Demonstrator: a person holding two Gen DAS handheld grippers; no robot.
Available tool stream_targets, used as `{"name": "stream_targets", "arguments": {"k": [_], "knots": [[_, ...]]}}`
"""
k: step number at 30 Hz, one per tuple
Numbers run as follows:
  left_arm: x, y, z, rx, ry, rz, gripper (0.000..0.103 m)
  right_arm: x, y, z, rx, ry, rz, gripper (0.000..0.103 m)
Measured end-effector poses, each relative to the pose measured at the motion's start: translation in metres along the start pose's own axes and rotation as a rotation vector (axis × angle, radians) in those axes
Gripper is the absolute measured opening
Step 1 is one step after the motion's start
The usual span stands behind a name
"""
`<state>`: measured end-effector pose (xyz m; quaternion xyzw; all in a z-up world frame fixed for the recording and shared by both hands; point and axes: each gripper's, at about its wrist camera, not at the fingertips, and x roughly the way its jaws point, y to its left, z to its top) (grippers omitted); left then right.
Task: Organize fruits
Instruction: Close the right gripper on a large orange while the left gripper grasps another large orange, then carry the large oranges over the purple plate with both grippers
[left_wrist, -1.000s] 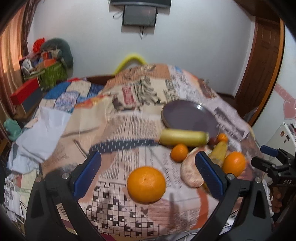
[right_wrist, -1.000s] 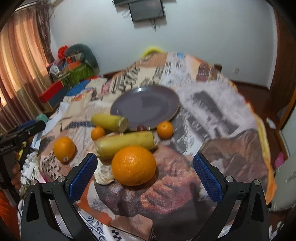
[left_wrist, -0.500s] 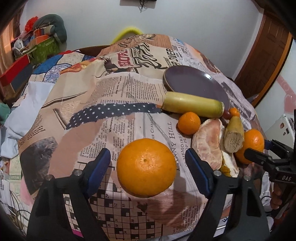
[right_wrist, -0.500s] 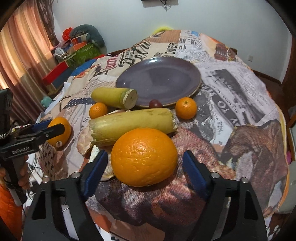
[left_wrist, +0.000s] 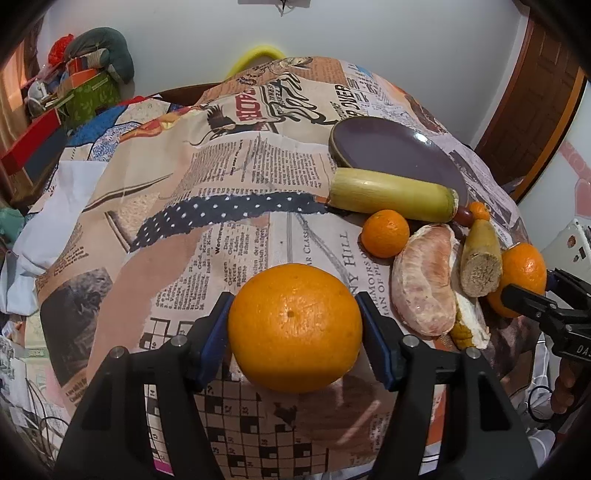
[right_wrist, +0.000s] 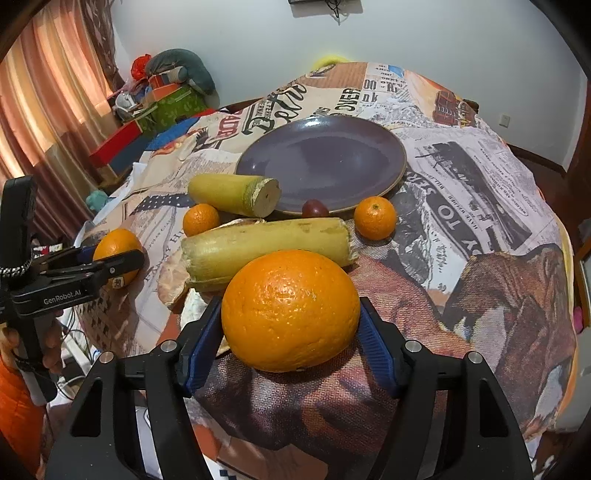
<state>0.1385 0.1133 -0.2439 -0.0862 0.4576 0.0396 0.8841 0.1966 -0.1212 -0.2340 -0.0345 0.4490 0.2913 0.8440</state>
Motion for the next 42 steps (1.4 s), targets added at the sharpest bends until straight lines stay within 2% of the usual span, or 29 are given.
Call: {"name": "stream_targets", "arguments": {"k": [11,24,33,42], "knots": [[-0.032,-0.019,0.031,0.032,-0.111,-0.018,0.065,-0.031,-0.007,0.016,0.021,-0.104,-0.011,0.066],[-0.054,-0.053,0.089,0.097,-0.260,-0.056,0.065,-0.058,-0.023,0.064,0.003,-0.275,-0.067,0.066],[-0.038,-0.066,0.128,0.131,-0.289,-0.066,0.065,-0.054,-0.030,0.094,-0.022,-0.338,-0.083,0.066],[0.006,-0.067,0.156,0.128,-0.248,-0.077,0.065,-0.019,-0.048,0.120,-0.026,-0.311,-0.089,0.066]]}}
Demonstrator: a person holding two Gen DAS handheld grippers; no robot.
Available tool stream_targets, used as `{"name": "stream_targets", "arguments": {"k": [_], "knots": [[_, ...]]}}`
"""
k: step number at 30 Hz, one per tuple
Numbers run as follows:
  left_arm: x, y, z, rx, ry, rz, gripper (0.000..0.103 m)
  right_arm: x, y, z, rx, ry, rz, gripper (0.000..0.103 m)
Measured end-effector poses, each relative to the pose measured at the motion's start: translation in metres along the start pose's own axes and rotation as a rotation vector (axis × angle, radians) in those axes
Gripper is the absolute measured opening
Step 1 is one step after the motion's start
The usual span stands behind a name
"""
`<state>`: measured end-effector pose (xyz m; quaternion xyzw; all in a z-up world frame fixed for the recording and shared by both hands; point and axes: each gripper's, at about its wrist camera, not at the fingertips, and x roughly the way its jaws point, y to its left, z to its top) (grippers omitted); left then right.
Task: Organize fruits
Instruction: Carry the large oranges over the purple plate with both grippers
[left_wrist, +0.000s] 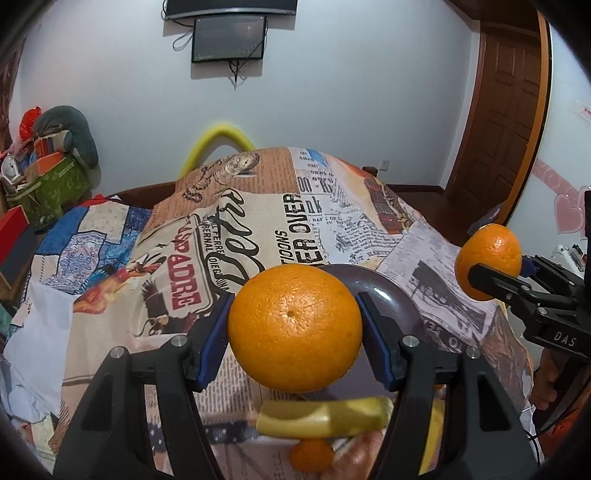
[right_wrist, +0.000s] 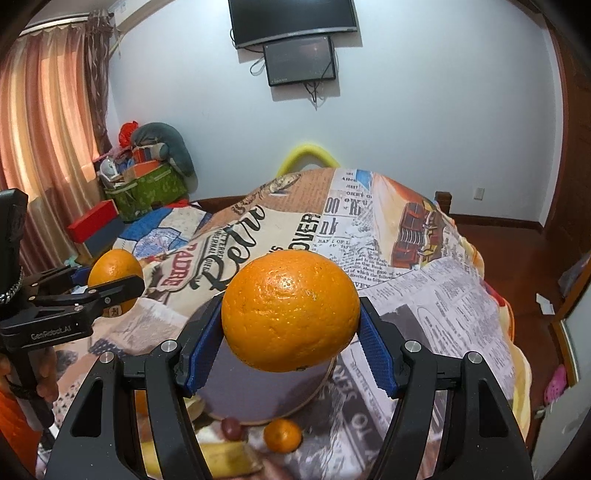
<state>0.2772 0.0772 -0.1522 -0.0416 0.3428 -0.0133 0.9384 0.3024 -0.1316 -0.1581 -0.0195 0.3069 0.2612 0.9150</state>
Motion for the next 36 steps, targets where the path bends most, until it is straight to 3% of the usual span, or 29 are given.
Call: {"name": "stream_targets", "arguments": {"k": [11,19,29,36], "knots": [[0.064,0.007,0.007,-0.008,0.085,-0.006,0.065,0.060,-0.009,0.002,-0.020,0.099,0.021,0.066],[0.110,0.011,0.000,0.001,0.197,-0.020,0.065,0.100,-0.013,-0.001,-0.044,0.198,0.050,0.066],[0.133,0.004,-0.008,0.040,0.279,-0.027,0.065,0.122,-0.012,-0.003,-0.089,0.268,0.073,0.067],[0.129,-0.003,-0.004,0.063,0.251,-0.039,0.065,0.125,-0.011,-0.004,-0.100,0.280,0.081,0.068]]}}
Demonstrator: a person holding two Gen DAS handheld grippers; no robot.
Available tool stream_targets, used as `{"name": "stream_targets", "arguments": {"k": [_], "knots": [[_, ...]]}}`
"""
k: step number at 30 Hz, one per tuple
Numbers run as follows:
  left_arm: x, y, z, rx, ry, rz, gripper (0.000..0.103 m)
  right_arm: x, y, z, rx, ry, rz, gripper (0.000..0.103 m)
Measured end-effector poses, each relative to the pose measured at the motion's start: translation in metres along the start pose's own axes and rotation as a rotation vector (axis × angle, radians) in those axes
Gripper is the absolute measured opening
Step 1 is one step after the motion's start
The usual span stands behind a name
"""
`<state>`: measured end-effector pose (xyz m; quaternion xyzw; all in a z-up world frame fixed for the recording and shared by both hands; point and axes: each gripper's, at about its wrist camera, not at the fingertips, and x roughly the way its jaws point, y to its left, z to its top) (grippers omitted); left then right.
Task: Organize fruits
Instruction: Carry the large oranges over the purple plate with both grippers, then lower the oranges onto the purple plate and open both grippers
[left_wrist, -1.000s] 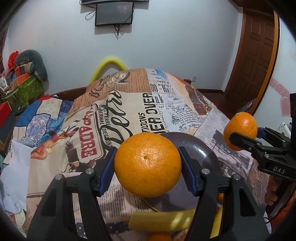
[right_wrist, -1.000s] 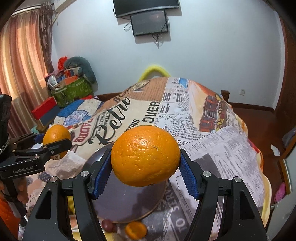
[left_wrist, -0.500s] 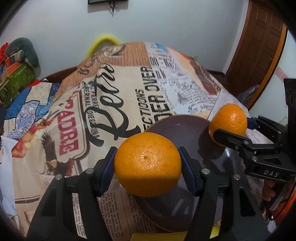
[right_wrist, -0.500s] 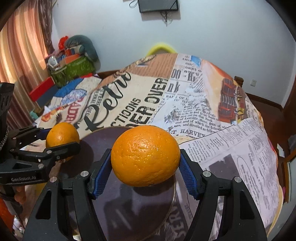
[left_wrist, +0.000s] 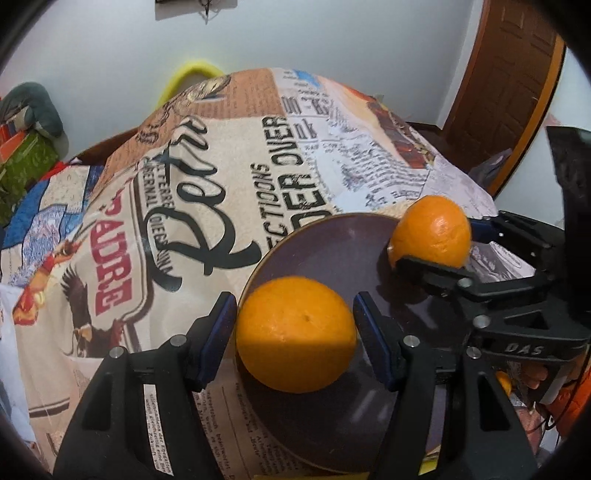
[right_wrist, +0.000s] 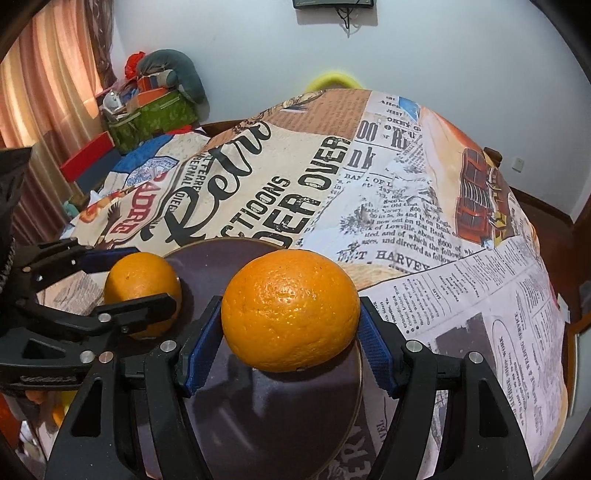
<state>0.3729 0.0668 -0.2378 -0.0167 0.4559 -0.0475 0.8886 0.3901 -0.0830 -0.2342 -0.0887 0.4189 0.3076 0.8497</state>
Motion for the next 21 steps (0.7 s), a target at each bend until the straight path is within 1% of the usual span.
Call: {"name": "stream_targets", "arguments": {"k": [2,5,8,9,13,16,21], "knots": [[-0.006,-0.004,0.002,0.016,-0.024,0.028,0.065,0.000,0.001,0.000,-0.009,0.002,-0.006,0.068],[-0.013,-0.002,0.003,0.009,-0.040,0.032,0.065,-0.001,0.001,-0.001,-0.008,0.011,-0.008,0.068],[-0.024,0.002,0.003,-0.009,-0.051,0.042,0.065,-0.006,0.000,-0.002,0.010,0.012,0.032,0.068],[-0.027,0.003,0.003,-0.015,-0.056,0.043,0.065,-0.008,0.002,-0.002,0.008,0.013,0.030,0.068],[-0.044,0.005,-0.001,-0.026,-0.079,0.054,0.065,-0.025,0.011,-0.001,-0.032,-0.013,-0.011,0.068],[-0.059,0.003,-0.005,-0.023,-0.096,0.069,0.065,-0.039,0.015,-0.001,-0.034,-0.031,-0.013,0.068],[-0.085,0.000,-0.017,-0.019,-0.116,0.073,0.065,-0.064,0.019,-0.006,-0.022,-0.053,-0.017,0.068]]}}
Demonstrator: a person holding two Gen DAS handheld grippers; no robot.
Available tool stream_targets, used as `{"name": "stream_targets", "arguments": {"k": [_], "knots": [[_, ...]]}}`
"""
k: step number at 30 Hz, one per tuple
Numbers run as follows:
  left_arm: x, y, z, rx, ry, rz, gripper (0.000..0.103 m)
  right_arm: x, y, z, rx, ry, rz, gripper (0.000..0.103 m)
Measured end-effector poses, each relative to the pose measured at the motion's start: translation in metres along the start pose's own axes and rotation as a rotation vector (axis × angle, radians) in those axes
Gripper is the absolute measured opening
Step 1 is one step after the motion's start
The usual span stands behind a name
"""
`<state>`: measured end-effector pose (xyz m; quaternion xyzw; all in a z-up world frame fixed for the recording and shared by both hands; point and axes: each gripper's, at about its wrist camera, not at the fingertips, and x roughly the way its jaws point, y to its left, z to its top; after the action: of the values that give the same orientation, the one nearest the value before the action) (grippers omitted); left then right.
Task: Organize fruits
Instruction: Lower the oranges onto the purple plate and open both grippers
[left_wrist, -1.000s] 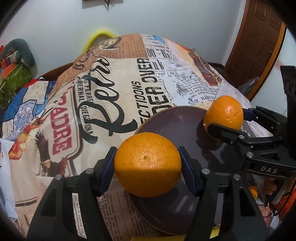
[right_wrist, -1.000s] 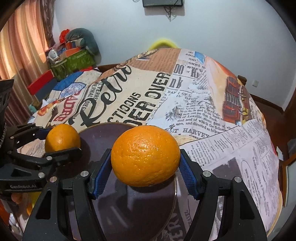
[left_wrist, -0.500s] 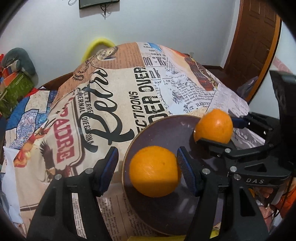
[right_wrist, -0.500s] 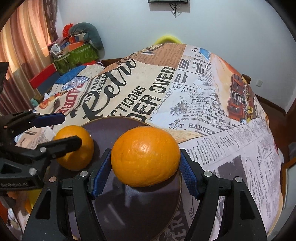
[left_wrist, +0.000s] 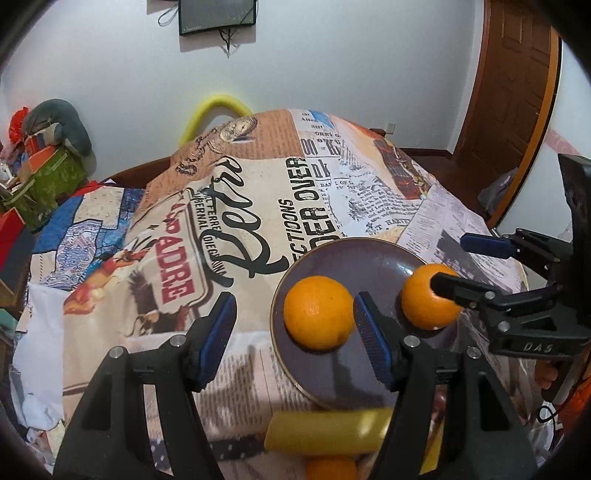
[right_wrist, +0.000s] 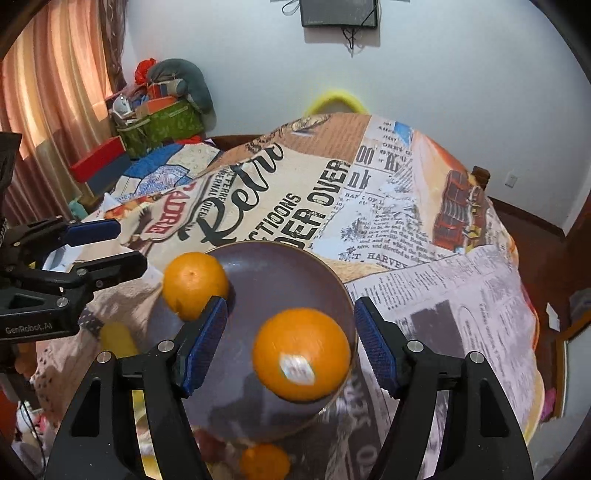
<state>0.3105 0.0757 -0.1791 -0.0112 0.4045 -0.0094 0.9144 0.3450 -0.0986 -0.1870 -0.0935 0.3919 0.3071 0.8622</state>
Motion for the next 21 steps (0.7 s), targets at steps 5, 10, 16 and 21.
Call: {"name": "stream_targets", "arguments": {"k": [5,10,16,21], "knots": [[-0.028,-0.002,-0.015,0.001,-0.013,0.006,0.066,-0.027,0.006,-0.012,0.015,-0.018,-0.005,0.069],[-0.050,-0.005,-0.035,0.007,-0.010,0.008,0.069,-0.051,0.010,-0.027,0.034,-0.033,-0.014,0.072],[-0.065,-0.011,-0.067,0.009,0.017,-0.007,0.074,-0.075,0.024,-0.052,0.034,-0.042,-0.014,0.077],[-0.062,-0.022,-0.096,0.037,0.068,-0.013,0.076,-0.087,0.026,-0.072,0.056,-0.037,-0.005,0.083]]}}
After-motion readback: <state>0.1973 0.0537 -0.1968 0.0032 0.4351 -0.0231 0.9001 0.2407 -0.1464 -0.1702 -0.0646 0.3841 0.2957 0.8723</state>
